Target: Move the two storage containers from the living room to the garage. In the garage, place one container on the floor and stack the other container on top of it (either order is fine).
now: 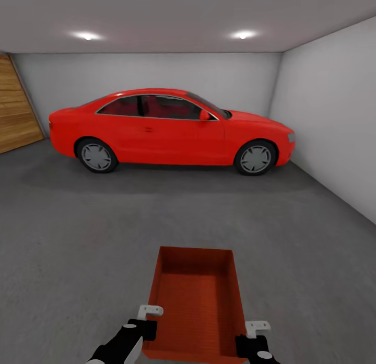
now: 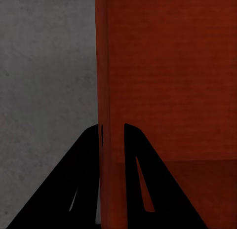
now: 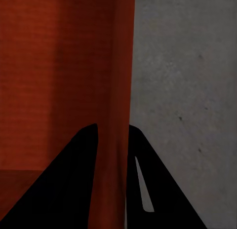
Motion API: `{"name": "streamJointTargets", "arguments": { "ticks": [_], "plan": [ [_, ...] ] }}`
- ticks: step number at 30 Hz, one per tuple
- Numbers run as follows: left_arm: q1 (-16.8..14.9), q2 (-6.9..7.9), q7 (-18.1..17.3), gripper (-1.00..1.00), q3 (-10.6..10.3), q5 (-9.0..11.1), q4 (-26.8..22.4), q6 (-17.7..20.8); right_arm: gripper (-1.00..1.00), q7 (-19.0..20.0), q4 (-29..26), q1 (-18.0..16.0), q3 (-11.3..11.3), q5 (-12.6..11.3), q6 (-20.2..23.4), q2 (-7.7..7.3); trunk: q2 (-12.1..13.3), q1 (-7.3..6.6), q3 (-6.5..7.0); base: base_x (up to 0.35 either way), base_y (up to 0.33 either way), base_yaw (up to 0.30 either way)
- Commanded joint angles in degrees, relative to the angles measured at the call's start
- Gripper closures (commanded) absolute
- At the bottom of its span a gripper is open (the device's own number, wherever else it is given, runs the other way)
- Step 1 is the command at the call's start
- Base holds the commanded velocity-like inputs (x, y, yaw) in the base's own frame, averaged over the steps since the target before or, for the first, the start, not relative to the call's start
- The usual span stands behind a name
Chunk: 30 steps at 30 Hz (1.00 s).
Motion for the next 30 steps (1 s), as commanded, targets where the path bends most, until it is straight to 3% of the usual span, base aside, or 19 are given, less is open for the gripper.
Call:
{"name": "streamJointTargets", "arguments": {
  "ticks": [1,15,30],
  "plan": [
    [0.05,-0.22,0.17,1.00,-1.49,0.39,0.06,0.31,1.00,-0.18,-0.01,-0.09,-0.02,-0.24,-0.32,0.04,-0.05,0.04,-0.07,0.323,0.000,0.000],
    [0.06,-0.22,0.17,1.00,-1.41,0.32,-0.02,0.31,1.00,-0.18,-0.01,-0.10,-0.04,-0.24,-0.31,0.04,-0.05,0.04,-0.07,0.307,0.000,0.000],
    [0.05,-0.22,0.17,1.00,-1.41,0.33,-0.03,0.31,1.00,-0.18,-0.01,-0.08,-0.09,-0.24,-0.31,-0.06,-0.05,0.04,-0.07,0.012,0.000,0.000]
  ]
}}
